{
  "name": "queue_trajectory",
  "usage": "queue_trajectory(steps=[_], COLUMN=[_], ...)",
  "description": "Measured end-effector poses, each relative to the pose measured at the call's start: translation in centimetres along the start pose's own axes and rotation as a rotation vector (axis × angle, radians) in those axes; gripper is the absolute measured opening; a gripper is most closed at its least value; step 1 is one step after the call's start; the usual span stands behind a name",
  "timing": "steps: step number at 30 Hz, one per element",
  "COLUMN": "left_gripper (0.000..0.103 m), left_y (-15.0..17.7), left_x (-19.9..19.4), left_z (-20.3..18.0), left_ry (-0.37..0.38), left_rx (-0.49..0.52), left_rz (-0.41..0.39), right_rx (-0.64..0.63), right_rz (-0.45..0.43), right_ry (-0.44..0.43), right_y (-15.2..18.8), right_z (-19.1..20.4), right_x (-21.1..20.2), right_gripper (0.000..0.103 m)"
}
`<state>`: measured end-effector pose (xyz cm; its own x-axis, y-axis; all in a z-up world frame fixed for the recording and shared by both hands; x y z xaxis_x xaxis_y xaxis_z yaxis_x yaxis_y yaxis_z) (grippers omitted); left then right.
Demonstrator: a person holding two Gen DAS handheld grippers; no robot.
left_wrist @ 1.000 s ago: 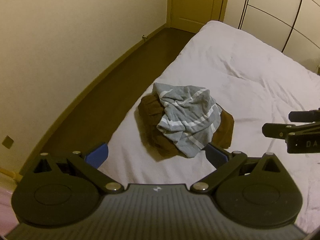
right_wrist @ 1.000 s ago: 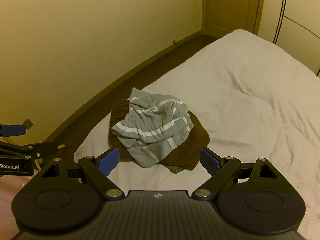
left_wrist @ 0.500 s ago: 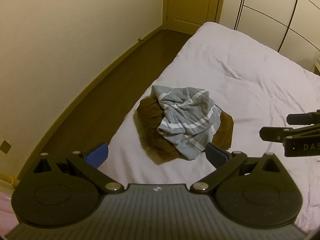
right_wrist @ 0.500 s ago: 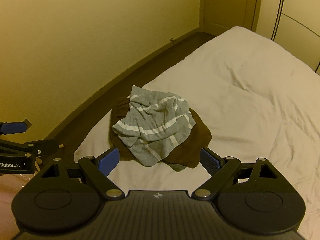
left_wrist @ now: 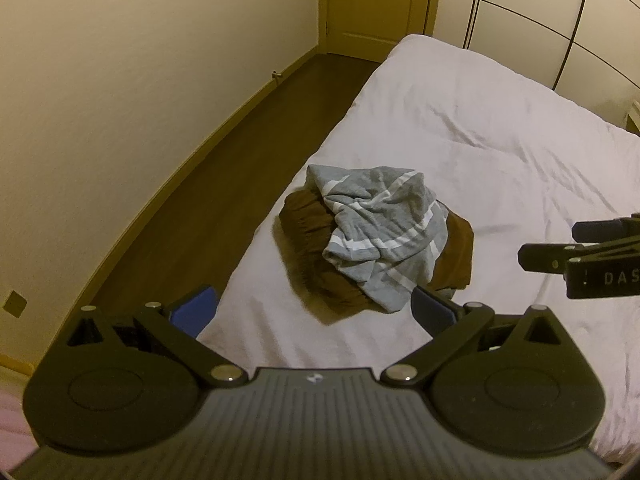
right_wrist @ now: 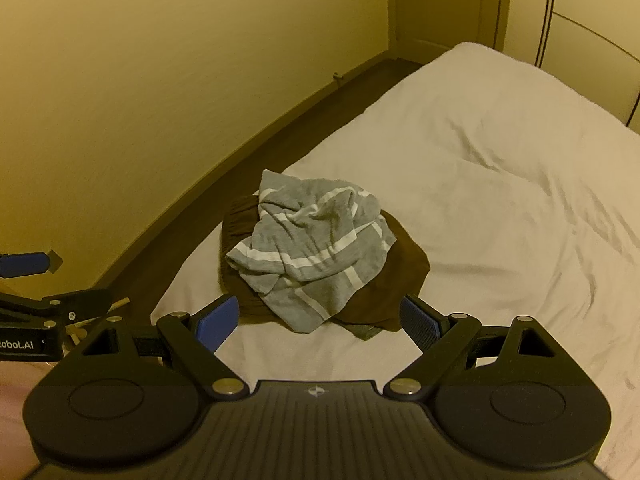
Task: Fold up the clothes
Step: 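Approach the crumpled grey striped T-shirt on the bed with both tools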
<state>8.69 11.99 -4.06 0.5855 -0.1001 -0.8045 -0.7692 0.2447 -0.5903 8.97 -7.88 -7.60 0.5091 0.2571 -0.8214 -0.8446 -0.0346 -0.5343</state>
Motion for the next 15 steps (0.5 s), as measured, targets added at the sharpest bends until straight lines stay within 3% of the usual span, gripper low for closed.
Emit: queue_trajectory(steps=[15], left_gripper=[0.102], left_y=[0.3], left_x=[2.0], left_z=[0.1], left_ry=[0.056], left_rx=[0.036], left_rz=[0.012], right_rx=[0.02], right_rz=[0.015], right_ry=[0.074], right_y=[0.4], right_z=[-0.3], right_x=[0.3], right_gripper=[0.089])
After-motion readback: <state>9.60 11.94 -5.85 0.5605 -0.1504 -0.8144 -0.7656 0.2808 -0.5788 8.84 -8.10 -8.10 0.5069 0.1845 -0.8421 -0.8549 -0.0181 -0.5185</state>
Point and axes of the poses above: each gripper's, at about its wrist camera, not at the fingertips, and x roughly the way its jaws point, z to its left, y to its underside, the point moved 3 cm from there along x, roughly the way its jaws point, and after that the axes turned 6 degrees about x, right-handed, at the moved point
